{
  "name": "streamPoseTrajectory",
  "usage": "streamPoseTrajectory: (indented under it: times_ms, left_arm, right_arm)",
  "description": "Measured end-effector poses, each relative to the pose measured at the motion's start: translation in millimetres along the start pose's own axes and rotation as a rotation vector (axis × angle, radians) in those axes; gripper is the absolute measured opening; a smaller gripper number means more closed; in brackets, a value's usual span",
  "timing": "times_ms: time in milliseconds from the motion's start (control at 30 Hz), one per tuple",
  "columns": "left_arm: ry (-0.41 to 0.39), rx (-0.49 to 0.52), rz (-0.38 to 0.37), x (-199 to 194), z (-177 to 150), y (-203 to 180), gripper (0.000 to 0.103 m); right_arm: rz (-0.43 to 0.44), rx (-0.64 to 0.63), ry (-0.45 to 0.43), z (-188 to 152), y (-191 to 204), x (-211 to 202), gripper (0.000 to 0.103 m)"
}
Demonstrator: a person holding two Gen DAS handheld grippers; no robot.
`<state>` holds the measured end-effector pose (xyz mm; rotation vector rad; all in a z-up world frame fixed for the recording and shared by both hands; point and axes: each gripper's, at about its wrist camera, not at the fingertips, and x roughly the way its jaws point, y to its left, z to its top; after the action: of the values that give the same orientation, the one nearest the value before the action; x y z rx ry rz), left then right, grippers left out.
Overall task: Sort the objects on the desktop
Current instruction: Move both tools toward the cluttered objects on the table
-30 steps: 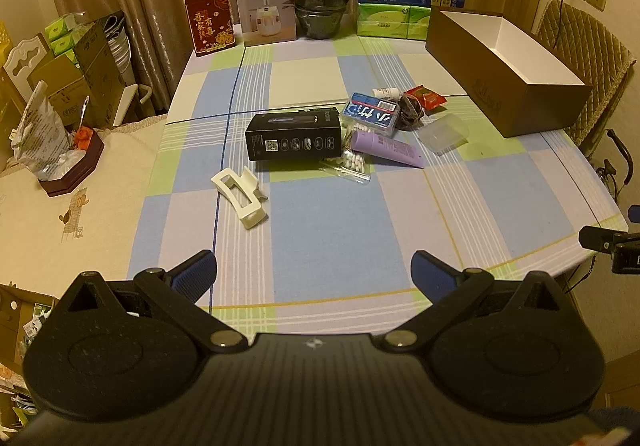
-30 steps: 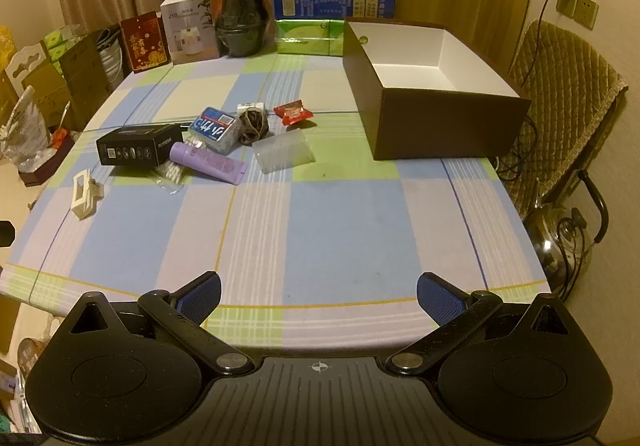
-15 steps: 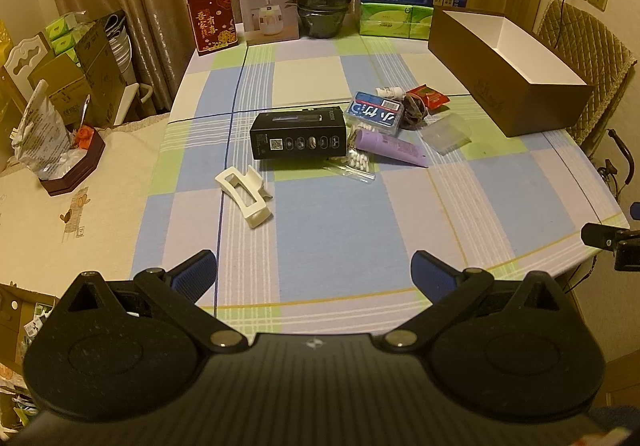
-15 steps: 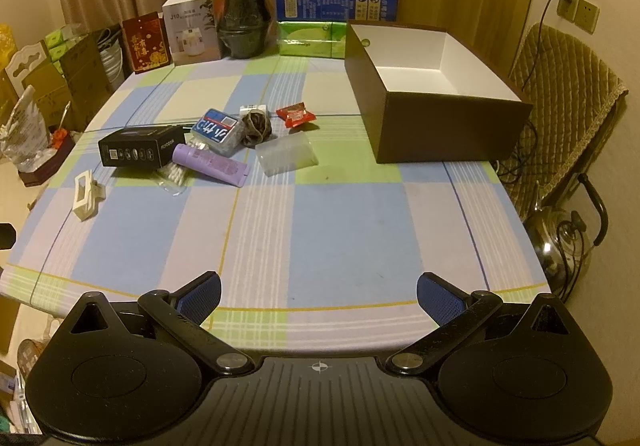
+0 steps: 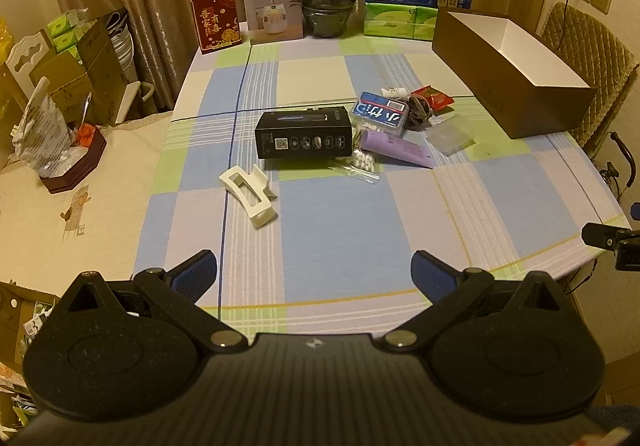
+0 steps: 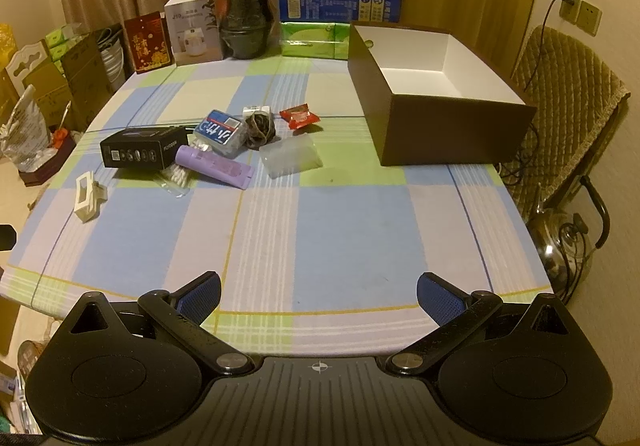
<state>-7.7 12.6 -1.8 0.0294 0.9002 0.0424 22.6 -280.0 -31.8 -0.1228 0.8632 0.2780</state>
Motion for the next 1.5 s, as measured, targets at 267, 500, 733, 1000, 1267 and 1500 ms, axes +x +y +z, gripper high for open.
streamPoseTrajectory:
  times_ms: [267, 500, 733, 1000, 1267, 1500]
  left_arm:
    - [0.002, -0.007, 0.003, 3.6, 1.6, 5.4, 0.102]
    - [0.003, -0.013, 0.008, 5.6, 1.2, 9.3, 0.102]
    - [0.007, -0.02, 0.011, 7.4, -1.1, 12.6, 0.102]
    - [0.014, -0.029, 0.014, 11.0, -2.6, 16.3, 0.102]
    - [0.023, -0.038, 0.025, 16.8, -2.1, 20.7, 0.102]
    - [0.024, -0.056, 0.047, 21.8, 3.5, 25.7, 0.102]
  right_arm:
    - [0.001, -0.001, 0.0, 2.2, 2.7, 1.3, 0.101]
    - [0.002, -0.003, 0.002, 4.1, 6.7, 3.2, 0.101]
    - [0.005, -0.002, 0.003, 6.9, 15.8, 5.2, 0.101]
    - [0.015, -0.006, -0.002, 5.7, 17.2, 8.6, 0.101]
    - [0.026, -0.002, -0.004, 7.4, 18.3, 14.3, 0.101]
    - [0.055, -0.003, -0.015, 17.1, 17.0, 24.4, 0.101]
